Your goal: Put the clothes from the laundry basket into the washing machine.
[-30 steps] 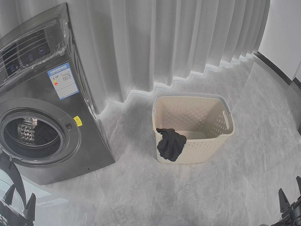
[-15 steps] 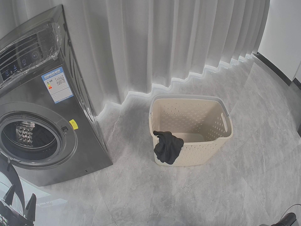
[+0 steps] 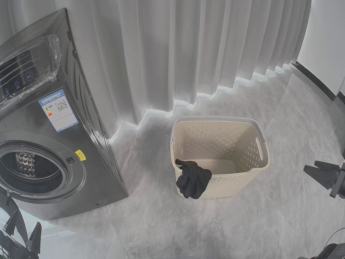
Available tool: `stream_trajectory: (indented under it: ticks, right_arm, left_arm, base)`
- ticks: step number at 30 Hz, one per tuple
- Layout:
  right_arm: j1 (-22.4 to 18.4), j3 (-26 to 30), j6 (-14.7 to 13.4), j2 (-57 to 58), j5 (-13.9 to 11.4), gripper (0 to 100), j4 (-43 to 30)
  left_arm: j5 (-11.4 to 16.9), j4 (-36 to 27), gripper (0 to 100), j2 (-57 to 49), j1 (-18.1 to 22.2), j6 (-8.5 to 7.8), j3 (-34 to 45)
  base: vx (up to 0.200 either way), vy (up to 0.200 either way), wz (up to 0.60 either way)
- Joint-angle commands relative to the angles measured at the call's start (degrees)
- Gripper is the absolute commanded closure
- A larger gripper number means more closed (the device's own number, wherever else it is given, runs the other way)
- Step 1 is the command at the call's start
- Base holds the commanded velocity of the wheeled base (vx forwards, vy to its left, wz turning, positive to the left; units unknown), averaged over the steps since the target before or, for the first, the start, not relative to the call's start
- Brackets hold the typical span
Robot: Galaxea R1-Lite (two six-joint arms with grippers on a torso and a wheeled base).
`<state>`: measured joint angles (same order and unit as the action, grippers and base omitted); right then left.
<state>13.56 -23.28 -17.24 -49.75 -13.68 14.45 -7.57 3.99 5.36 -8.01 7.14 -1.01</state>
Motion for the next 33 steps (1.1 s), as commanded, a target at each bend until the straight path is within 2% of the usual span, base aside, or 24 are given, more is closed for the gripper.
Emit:
stream_trajectory:
  ticks: [1,7,12,16,20,22,28,33]
  right_arm:
    - [7.0,-1.1,-1.8,-24.4,-1.4,0,13.1]
    - [9.6,-2.9,-3.4,-35.3,-1.4,0,17.5]
    - [10.4,-3.4,-4.2,-43.8,-1.3,0,25.7]
    - [13.3,-3.3,-6.7,-48.7,-1.3,0,30.7]
    - [14.7,-4.8,-9.6,-52.5,-1.3,0,33.1]
    - [14.7,-5.6,-9.8,-54.9,-1.2,0,34.9]
    - [14.9,-7.7,-9.8,-60.5,-1.2,0,39.3]
    - [16.0,-9.7,-10.1,-64.0,-1.3,0,39.8]
  left_arm:
    - [-0.1,0.1,0,0.1,0.0,-0.29,1.0]
    - [-0.1,0.1,0,0.1,0.0,-0.2,1.0]
    - [-0.1,0.1,0,0.1,0.0,-0.11,1.0]
    - [0.0,0.1,0,0.1,0.0,-0.02,1.0]
    - [0.4,0.1,0,0.1,0.1,0.06,1.0]
    - [1.2,0.1,0,0.1,0.0,0.15,1.0]
    - [1.2,0.1,0,0.1,0.0,0.06,1.0]
    - [1.2,0.1,0,0.1,0.1,0.06,1.0]
  base:
    - [0.0,0.0,0.0]
    - [0.0,0.0,0.0]
    - [0.0,-0.08,0.0]
    - [0.0,-0.2,0.0]
    - [0.0,0.0,0.0]
    - [0.0,0.0,0.0]
    - [0.0,0.0,0.0]
    - [0.0,0.0,0.0]
